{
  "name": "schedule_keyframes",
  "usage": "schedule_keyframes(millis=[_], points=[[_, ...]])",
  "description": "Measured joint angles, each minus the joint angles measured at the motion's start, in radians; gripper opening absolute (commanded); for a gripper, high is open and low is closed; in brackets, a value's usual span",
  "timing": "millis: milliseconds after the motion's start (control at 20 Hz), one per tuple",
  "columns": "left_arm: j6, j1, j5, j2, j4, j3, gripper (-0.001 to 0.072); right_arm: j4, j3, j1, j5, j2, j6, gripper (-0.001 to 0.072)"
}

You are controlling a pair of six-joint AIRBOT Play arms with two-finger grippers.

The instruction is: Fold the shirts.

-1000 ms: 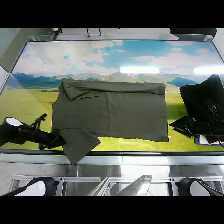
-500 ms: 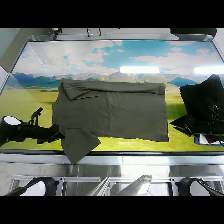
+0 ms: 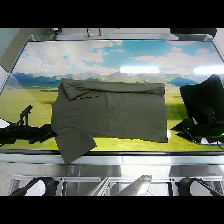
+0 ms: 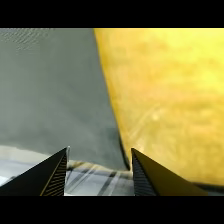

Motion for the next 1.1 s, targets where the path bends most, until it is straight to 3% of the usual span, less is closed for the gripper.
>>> schedule_keyframes(millis=[350, 700, 750, 850, 900, 950, 1100], points=[[0.019, 0.019, -0.023, -0.051, -0.012, 0.001, 0.0032, 0.137, 0.001, 0.011, -0.013, -0.204, -0.158, 0.0432], [0.022, 0.020, -0.050, -0.074, -0.012, 0.049, 0.0032, 0.190, 0.002, 0.095, -0.021, -0.282, -0.211, 0.0431], [0.022, 0.020, -0.056, -0.075, -0.012, 0.058, 0.0032, 0.191, 0.002, 0.099, -0.021, -0.285, -0.214, 0.0394], [0.022, 0.020, -0.063, -0.076, -0.012, 0.072, 0.0032, 0.180, 0.002, 0.106, -0.031, -0.290, -0.219, 0.0143], [0.022, 0.020, -0.066, -0.076, -0.012, 0.077, 0.0032, 0.172, 0.001, 0.108, -0.034, -0.291, -0.220, 0.0130], [0.022, 0.020, -0.068, -0.076, -0.012, 0.080, 0.0032, 0.171, 0.001, 0.109, -0.032, -0.292, -0.222, 0.0034], [0.021, 0.020, -0.076, -0.076, -0.012, 0.087, 0.0032, 0.161, 0.001, 0.111, -0.009, -0.293, -0.224, 0.0012]])
